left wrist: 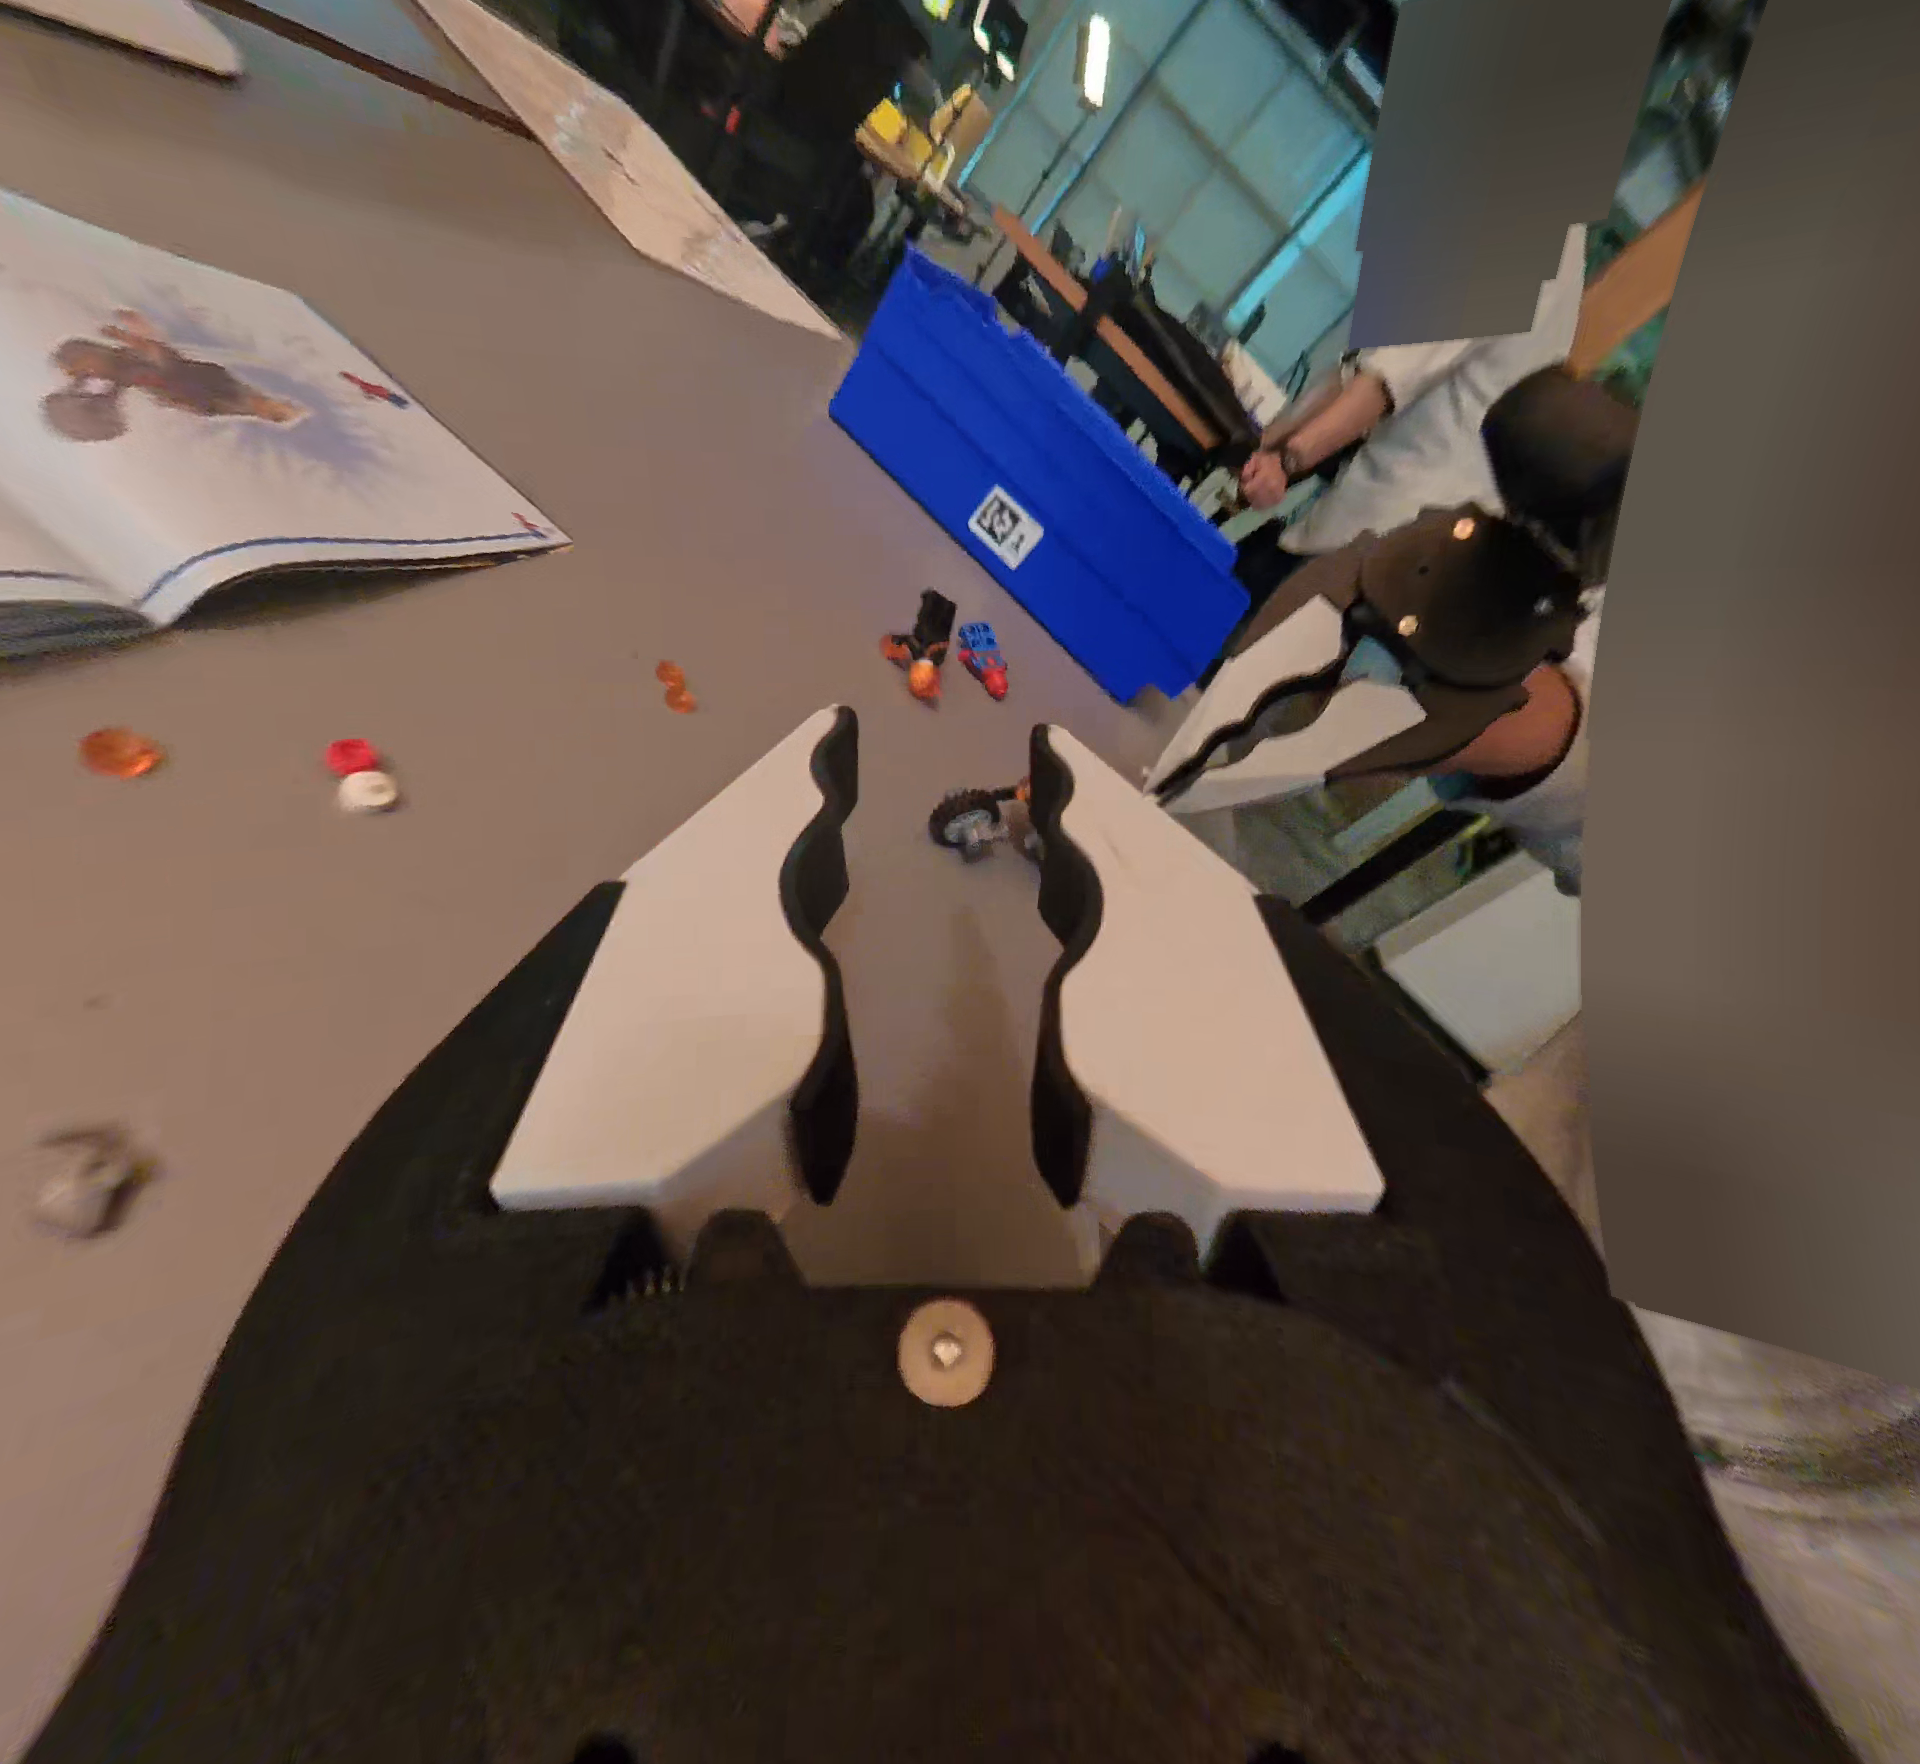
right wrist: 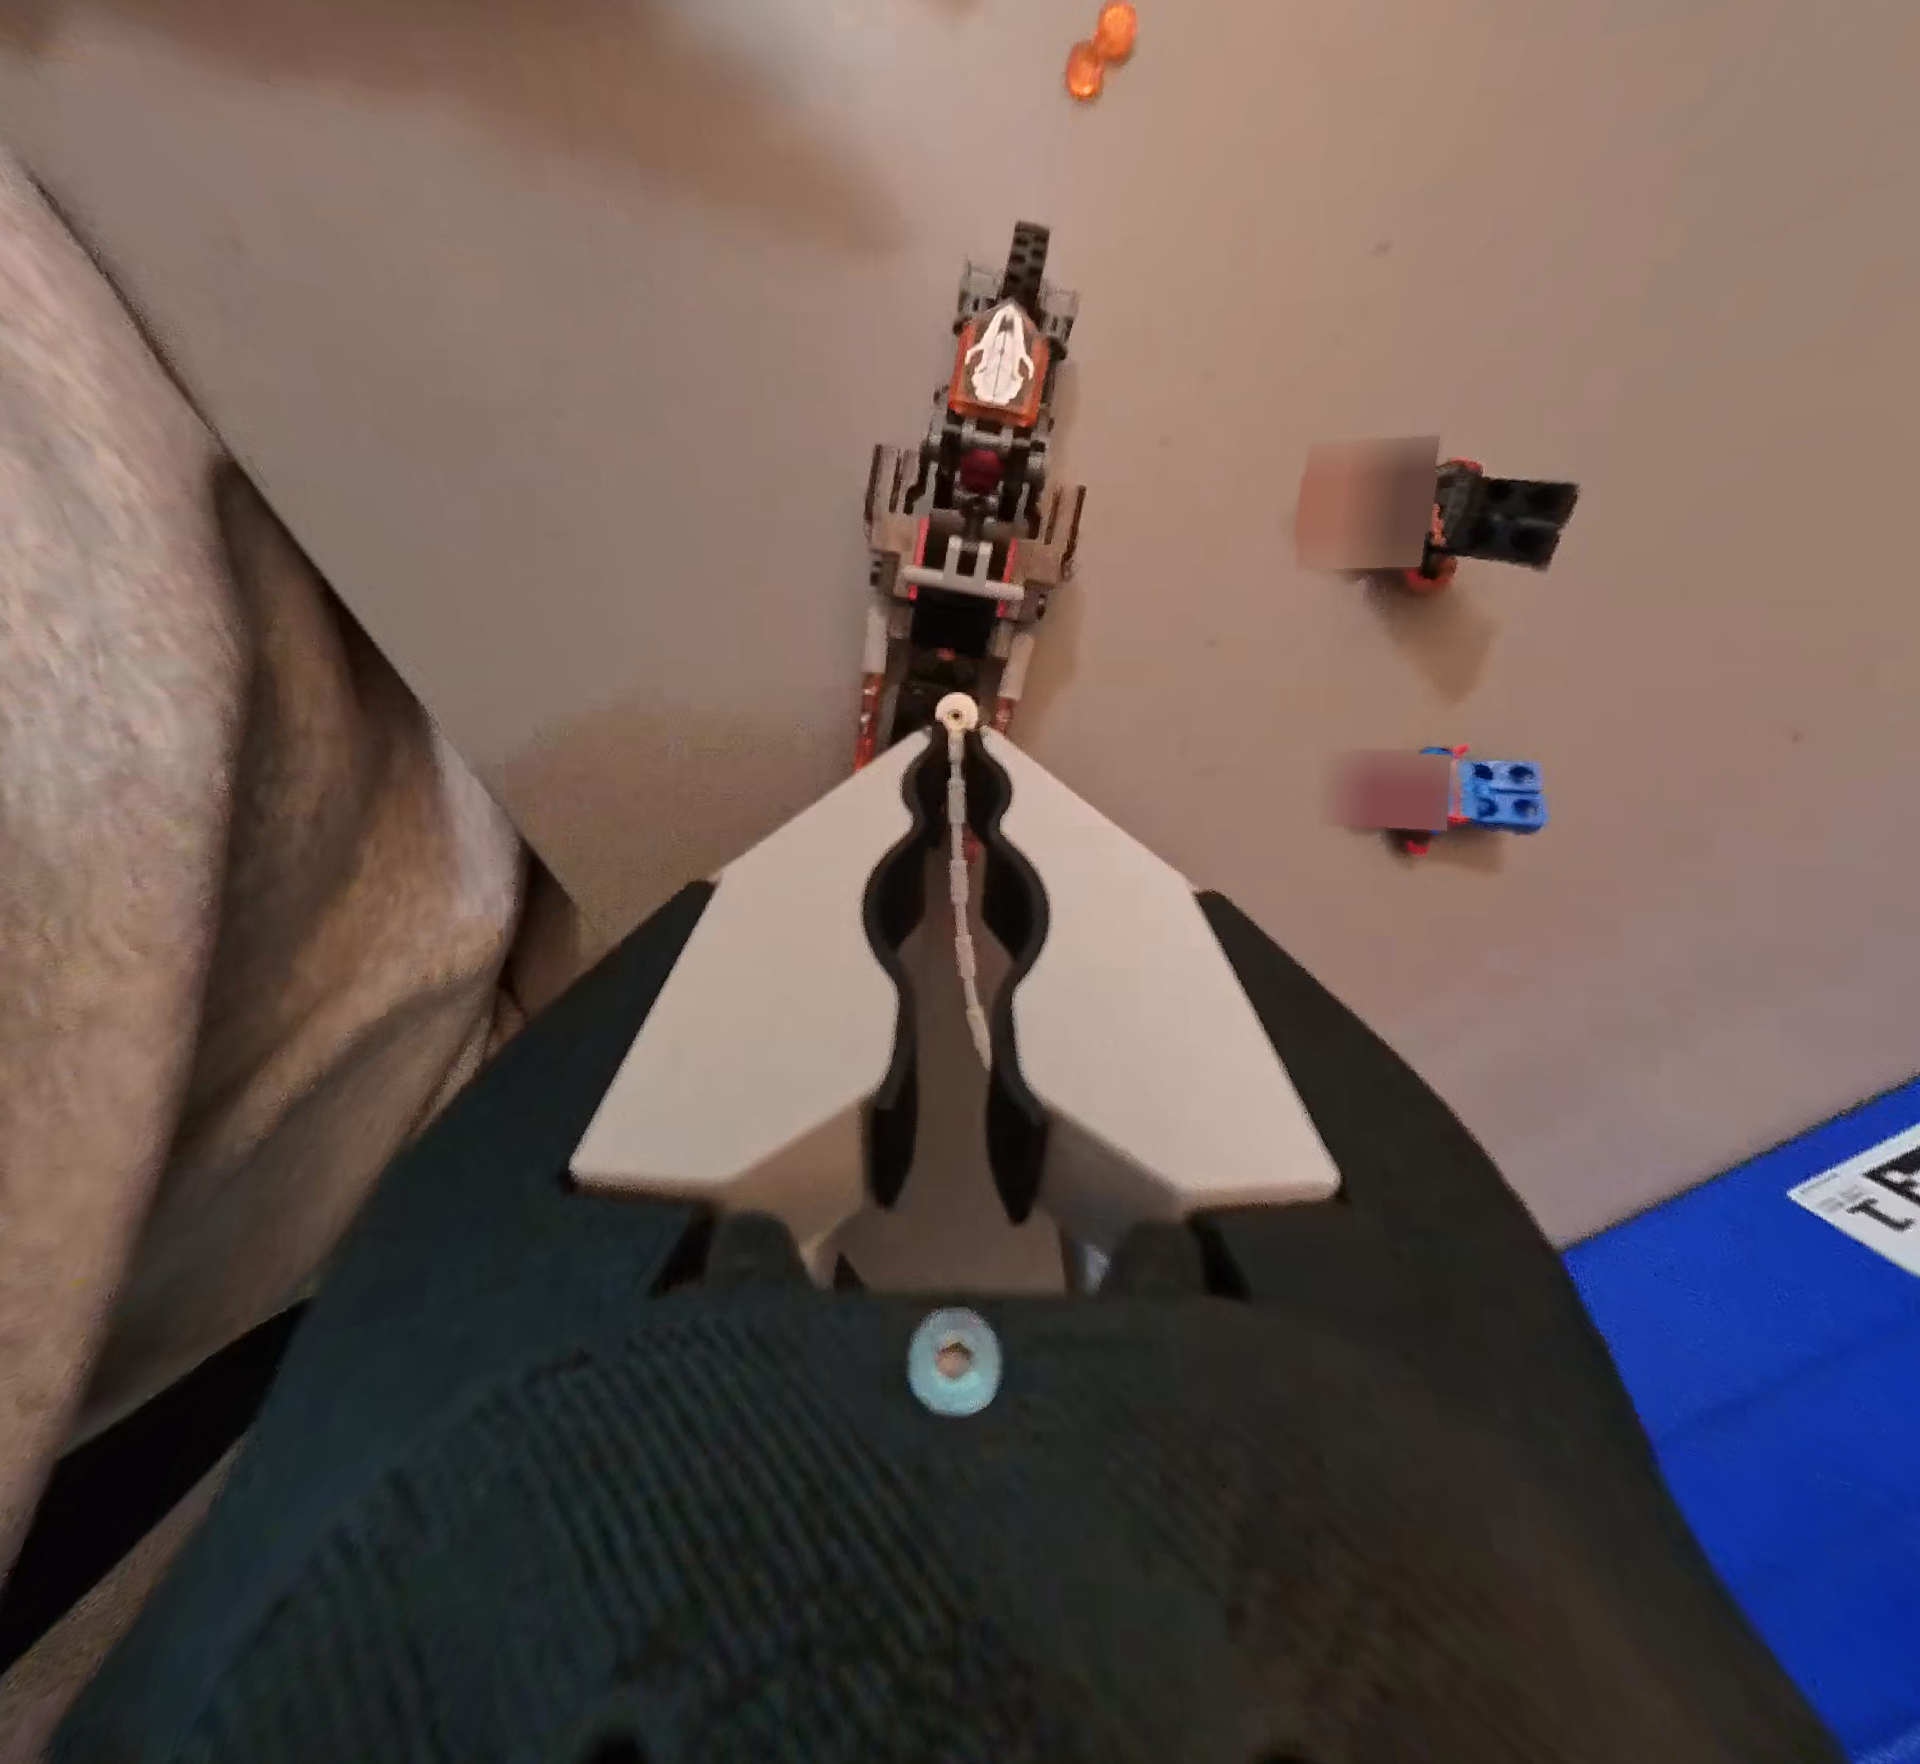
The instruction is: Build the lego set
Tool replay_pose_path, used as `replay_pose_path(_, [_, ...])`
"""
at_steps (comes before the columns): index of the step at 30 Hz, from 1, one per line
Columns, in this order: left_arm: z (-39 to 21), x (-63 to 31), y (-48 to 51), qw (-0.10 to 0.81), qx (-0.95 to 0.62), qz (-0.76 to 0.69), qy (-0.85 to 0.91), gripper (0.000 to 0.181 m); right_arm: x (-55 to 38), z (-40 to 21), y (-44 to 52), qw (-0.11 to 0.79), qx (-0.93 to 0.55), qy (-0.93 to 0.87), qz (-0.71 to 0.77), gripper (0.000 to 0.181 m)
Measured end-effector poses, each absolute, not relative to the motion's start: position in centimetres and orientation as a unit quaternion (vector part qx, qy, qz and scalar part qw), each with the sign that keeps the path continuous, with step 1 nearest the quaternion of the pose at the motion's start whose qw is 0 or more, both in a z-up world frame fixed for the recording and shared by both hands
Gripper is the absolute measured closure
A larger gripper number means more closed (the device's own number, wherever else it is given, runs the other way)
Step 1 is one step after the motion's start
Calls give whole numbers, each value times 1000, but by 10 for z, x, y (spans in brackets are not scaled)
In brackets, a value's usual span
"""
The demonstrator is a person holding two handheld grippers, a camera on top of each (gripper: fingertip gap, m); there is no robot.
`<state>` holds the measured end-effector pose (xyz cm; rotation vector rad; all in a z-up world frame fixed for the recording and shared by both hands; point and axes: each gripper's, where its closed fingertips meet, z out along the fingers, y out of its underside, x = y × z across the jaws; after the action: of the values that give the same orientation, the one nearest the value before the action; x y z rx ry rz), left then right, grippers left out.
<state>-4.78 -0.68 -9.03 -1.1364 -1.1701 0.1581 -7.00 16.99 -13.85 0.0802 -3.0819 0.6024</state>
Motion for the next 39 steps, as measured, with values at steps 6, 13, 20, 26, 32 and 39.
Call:
replay_pose_path(6, [-89,-48,-39,712,-437,46,-548,151,-73,-137,169,11,21,-993,116,170])
replay_pose_path(13, [-93,-45,-61,715,-401,38,-572,152,-68,-133,162,15,26,-996,82,177])
replay_pose_path(20, [-93,-42,-69,729,-372,18,-575,152,-71,-133,162,33,32,-997,58,179])
replay_pose_path(26, [-94,-41,-69,731,-368,10,-575,152,-71,-134,164,29,30,-998,45,178])
replay_pose_path(32, [-95,-41,-69,730,-369,9,-576,152,-69,-134,162,21,26,-998,51,181])
replay_pose_path(39, [-96,-42,-68,728,-370,7,-577,152,-69,-135,164,20,28,-999,41,178])
